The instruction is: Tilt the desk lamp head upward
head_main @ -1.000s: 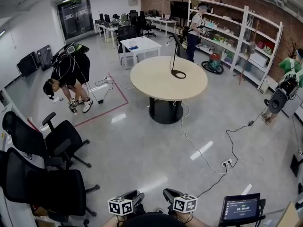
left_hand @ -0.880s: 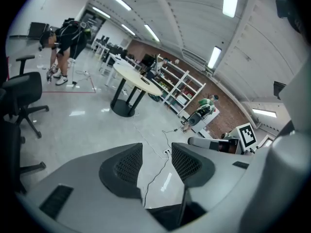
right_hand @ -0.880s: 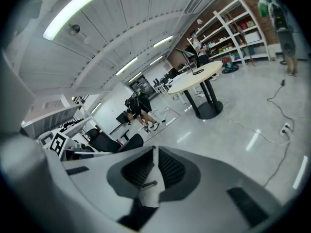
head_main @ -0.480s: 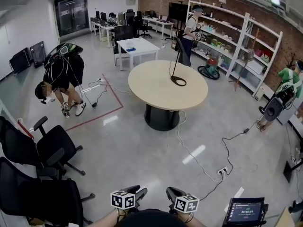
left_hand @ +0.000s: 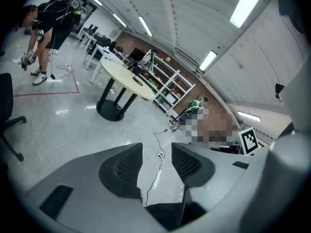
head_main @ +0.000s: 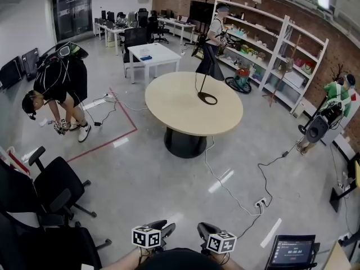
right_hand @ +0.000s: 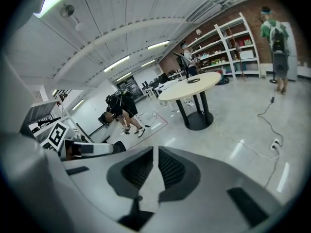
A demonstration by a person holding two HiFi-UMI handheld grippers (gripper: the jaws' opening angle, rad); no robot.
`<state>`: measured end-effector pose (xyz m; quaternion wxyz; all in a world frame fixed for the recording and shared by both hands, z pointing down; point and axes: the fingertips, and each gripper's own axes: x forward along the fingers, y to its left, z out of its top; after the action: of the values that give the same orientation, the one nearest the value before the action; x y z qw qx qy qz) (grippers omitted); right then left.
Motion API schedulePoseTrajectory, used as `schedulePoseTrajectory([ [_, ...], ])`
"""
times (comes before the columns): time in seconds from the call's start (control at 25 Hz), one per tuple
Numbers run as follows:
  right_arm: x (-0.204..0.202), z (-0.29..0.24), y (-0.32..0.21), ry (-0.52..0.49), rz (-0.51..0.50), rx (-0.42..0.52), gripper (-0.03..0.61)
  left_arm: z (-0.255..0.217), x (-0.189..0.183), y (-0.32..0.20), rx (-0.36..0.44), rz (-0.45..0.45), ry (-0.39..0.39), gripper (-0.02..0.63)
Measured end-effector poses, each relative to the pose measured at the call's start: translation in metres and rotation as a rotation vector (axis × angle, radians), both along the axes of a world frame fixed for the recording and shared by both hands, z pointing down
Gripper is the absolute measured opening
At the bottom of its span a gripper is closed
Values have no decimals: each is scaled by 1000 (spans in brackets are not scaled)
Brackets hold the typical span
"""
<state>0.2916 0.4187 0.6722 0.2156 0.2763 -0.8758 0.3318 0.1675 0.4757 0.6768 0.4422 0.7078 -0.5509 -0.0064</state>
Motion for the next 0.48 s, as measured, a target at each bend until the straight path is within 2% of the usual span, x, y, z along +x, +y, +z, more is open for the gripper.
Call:
schedulePoseTrajectory([
  [0.28,-25,10,3,54,-29,-20,34,15,-29,-3,-33,-30,46,194],
  [0.48,-41,19,-16,67,-58,-37,34,26,-38,-19,-61,-31,59,195],
])
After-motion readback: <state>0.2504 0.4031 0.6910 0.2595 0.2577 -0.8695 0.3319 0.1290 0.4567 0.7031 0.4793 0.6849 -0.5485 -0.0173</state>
